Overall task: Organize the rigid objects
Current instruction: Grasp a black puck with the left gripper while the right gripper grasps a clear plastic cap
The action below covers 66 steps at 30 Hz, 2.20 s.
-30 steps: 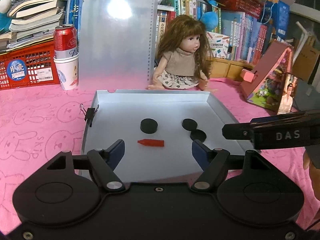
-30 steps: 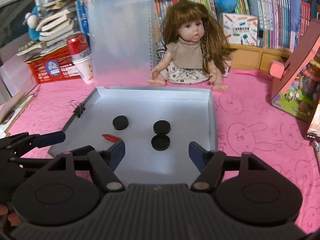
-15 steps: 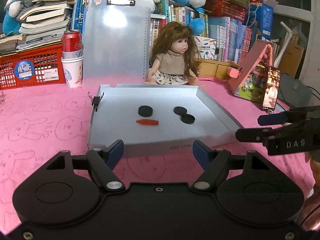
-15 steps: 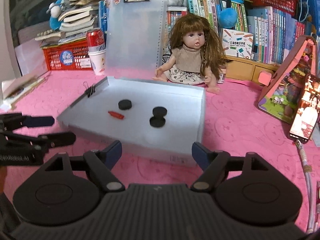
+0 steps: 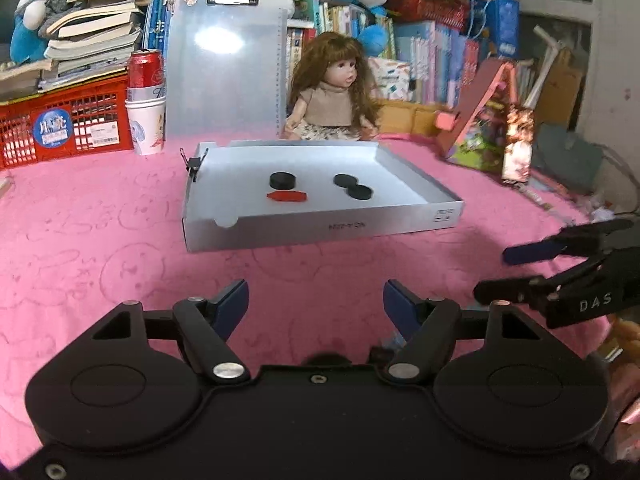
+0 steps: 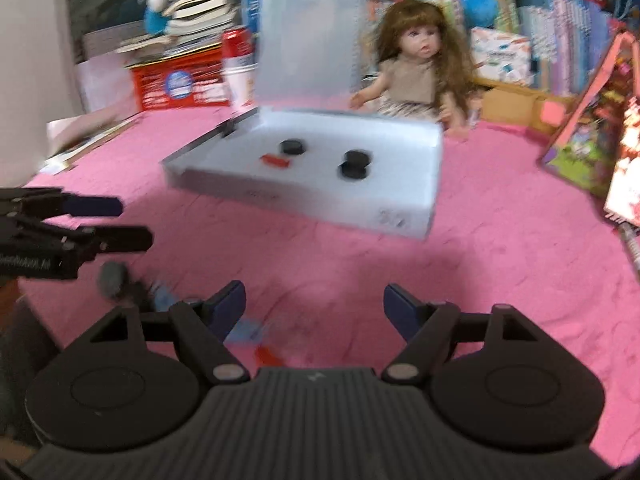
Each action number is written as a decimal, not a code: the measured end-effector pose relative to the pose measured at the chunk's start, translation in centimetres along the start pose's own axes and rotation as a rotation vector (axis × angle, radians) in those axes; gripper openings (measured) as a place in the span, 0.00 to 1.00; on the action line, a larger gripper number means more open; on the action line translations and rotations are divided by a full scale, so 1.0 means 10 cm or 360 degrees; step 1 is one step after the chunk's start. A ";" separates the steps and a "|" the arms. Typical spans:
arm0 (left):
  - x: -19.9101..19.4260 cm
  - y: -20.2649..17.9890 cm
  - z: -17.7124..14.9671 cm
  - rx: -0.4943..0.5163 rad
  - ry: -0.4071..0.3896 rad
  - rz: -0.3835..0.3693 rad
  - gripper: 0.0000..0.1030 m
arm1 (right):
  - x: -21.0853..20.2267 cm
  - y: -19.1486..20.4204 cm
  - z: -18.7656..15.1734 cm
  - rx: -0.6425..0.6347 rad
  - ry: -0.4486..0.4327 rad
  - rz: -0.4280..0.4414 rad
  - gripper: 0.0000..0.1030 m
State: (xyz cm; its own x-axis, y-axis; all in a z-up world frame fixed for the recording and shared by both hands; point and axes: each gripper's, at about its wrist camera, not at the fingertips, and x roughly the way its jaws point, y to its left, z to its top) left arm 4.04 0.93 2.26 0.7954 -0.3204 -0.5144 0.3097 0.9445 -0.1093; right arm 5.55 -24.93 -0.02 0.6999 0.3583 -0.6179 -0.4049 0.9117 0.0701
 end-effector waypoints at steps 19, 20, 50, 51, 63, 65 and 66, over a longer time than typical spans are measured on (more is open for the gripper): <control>-0.23 0.12 -0.37 0.0128 -0.0011 -0.0082 0.54 | -0.01 0.10 -0.15 -0.0127 -0.0031 -0.0039 0.59; -0.23 0.11 -0.38 0.0132 -0.0013 -0.0086 0.51 | 0.00 0.10 -0.15 -0.0120 -0.0031 -0.0044 0.57; -0.20 0.25 -0.24 0.0100 -0.0061 -0.0080 0.44 | 0.05 -0.01 -0.16 -0.0007 -0.0047 -0.0095 0.51; -0.19 0.22 -0.25 0.0096 -0.0048 -0.0093 0.44 | 0.06 0.00 -0.16 -0.0009 -0.0048 -0.0102 0.51; -0.02 0.13 -0.28 0.0064 0.0034 -0.0062 0.44 | 0.05 0.05 -0.18 -0.0030 -0.0063 -0.0119 0.50; 0.00 0.14 -0.27 0.0056 0.0037 -0.0054 0.43 | 0.06 0.04 -0.18 -0.0016 -0.0059 -0.0117 0.48; 0.00 0.14 -0.27 0.0055 0.0037 -0.0053 0.42 | 0.06 0.03 -0.18 -0.0013 -0.0056 -0.0119 0.47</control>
State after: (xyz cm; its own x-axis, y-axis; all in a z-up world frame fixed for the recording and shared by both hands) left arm 3.09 2.40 -0.21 0.7721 -0.3497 -0.5306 0.3540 0.9301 -0.0977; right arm 4.78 -24.78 -1.76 0.7487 0.2963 -0.5930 -0.3553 0.9346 0.0184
